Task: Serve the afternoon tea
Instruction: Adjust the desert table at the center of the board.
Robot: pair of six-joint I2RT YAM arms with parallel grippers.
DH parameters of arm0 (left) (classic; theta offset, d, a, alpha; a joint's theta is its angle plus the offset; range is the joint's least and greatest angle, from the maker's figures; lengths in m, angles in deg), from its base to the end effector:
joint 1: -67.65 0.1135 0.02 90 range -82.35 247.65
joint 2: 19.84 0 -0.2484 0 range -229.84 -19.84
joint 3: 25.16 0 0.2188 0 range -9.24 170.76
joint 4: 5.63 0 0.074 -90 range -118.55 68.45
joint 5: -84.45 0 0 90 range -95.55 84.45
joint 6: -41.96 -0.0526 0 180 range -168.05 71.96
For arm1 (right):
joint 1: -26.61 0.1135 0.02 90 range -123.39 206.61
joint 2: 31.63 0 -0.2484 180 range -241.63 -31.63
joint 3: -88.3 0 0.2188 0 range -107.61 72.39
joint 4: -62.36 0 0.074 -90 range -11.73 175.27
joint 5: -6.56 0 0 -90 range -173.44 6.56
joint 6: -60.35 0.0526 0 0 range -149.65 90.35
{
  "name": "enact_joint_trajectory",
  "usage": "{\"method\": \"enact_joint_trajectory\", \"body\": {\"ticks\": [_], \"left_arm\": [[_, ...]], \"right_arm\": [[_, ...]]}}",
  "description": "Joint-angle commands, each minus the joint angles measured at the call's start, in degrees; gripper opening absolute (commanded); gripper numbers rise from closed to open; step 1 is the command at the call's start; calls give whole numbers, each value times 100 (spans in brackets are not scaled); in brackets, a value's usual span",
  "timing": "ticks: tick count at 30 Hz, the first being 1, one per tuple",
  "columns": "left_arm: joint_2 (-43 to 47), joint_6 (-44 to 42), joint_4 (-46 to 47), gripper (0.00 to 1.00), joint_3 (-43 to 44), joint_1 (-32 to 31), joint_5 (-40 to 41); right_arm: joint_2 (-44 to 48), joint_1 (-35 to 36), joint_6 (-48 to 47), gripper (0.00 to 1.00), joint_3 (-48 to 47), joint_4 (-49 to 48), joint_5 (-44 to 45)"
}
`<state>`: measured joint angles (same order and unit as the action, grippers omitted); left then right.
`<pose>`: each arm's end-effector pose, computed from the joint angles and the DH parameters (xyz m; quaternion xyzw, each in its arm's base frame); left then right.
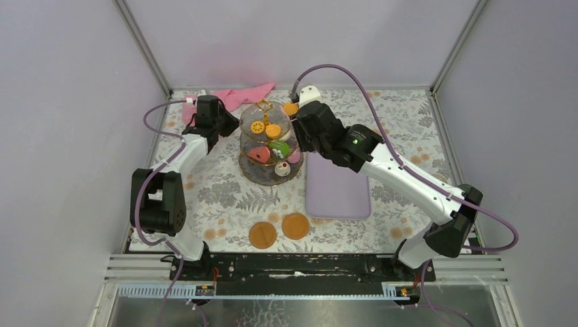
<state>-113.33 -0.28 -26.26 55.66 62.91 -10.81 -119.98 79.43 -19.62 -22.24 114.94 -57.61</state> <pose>0.3526 -0.0341 0.2441 -0.3021 0.8259 -0.2460 0.4076 0.2117 0.2412 0.3830 -0.2051 0.8280 0.0871 0.5145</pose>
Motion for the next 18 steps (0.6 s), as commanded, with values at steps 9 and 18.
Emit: {"method": "enact_joint_trajectory", "body": {"ticks": [9, 18], "left_arm": [[147, -61, 5, 41, 307, 80, 251], [524, 104, 162, 47, -52, 129, 358]], "right_arm": [[-344, -33, -196, 23, -618, -13, -172], [-516, -35, -268, 23, -744, 22, -236]]}}
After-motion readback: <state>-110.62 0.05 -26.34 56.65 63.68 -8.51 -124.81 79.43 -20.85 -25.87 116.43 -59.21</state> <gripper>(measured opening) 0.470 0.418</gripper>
